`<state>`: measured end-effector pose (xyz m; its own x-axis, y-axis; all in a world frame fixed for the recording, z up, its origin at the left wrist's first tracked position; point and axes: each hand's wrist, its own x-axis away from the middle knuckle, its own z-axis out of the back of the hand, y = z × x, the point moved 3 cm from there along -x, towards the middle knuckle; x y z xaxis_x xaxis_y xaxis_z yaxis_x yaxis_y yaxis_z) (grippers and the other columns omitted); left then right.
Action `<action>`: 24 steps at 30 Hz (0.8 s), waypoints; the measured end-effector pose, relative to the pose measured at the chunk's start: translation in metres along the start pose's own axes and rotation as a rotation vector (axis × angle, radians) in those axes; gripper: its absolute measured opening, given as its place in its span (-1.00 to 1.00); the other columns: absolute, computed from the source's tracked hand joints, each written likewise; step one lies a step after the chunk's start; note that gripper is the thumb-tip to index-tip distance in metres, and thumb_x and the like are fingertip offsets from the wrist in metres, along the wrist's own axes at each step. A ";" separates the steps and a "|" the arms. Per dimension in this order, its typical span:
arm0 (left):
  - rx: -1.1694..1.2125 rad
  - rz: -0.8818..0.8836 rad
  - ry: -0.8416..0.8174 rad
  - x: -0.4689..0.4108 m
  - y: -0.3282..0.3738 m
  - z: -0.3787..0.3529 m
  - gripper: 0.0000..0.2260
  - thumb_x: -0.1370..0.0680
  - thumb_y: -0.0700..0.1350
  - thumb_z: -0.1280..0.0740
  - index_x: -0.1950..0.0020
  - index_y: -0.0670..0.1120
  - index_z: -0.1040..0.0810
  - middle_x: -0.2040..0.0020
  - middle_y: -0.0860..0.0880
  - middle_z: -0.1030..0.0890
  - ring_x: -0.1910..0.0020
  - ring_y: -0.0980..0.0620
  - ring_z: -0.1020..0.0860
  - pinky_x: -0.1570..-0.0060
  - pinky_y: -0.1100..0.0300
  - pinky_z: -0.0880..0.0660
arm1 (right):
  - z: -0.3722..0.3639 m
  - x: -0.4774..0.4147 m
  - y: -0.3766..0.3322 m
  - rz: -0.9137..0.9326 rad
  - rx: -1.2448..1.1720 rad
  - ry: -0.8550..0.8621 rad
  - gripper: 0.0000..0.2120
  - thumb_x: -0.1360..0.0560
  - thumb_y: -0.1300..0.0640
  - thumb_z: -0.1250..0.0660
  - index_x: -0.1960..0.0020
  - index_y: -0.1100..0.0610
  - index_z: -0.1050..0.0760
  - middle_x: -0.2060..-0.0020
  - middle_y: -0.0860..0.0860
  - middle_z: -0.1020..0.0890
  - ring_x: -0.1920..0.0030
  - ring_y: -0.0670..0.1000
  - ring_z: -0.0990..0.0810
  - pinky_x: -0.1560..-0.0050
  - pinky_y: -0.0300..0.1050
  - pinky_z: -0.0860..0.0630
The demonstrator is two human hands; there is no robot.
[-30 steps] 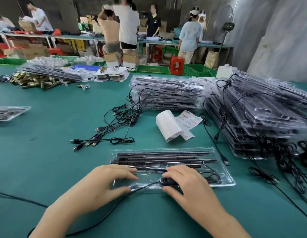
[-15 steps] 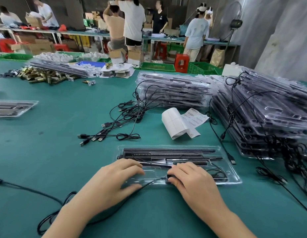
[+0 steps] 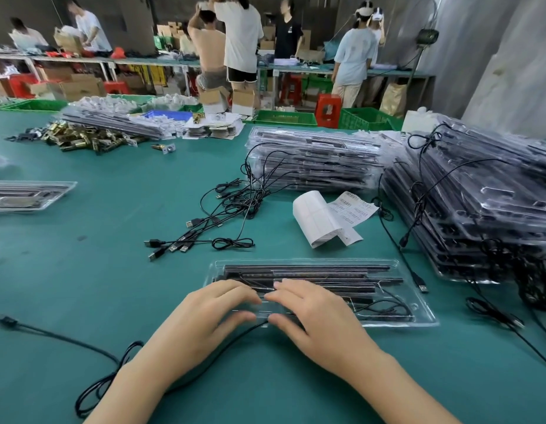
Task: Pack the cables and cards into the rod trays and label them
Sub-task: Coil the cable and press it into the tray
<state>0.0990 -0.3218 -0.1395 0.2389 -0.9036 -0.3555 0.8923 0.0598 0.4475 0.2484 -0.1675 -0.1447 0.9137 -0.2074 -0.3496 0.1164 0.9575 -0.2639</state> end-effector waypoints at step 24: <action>0.028 0.421 0.198 0.060 0.058 0.010 -0.85 -0.50 0.00 -0.52 0.15 0.24 -0.61 0.34 0.20 -0.54 0.42 0.17 -0.43 0.33 0.20 -0.49 | -0.004 0.010 -0.045 0.216 0.031 0.180 -0.83 -0.60 -0.06 -0.29 -0.01 -0.03 -0.62 0.05 -0.12 -0.58 -0.02 -0.01 -0.56 0.02 -0.08 -0.48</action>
<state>0.1611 -0.3767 -0.1266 0.6492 -0.7044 -0.2870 0.6918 0.3899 0.6077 0.2504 -0.2134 -0.1403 0.8351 -0.0274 -0.5495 -0.0590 0.9885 -0.1390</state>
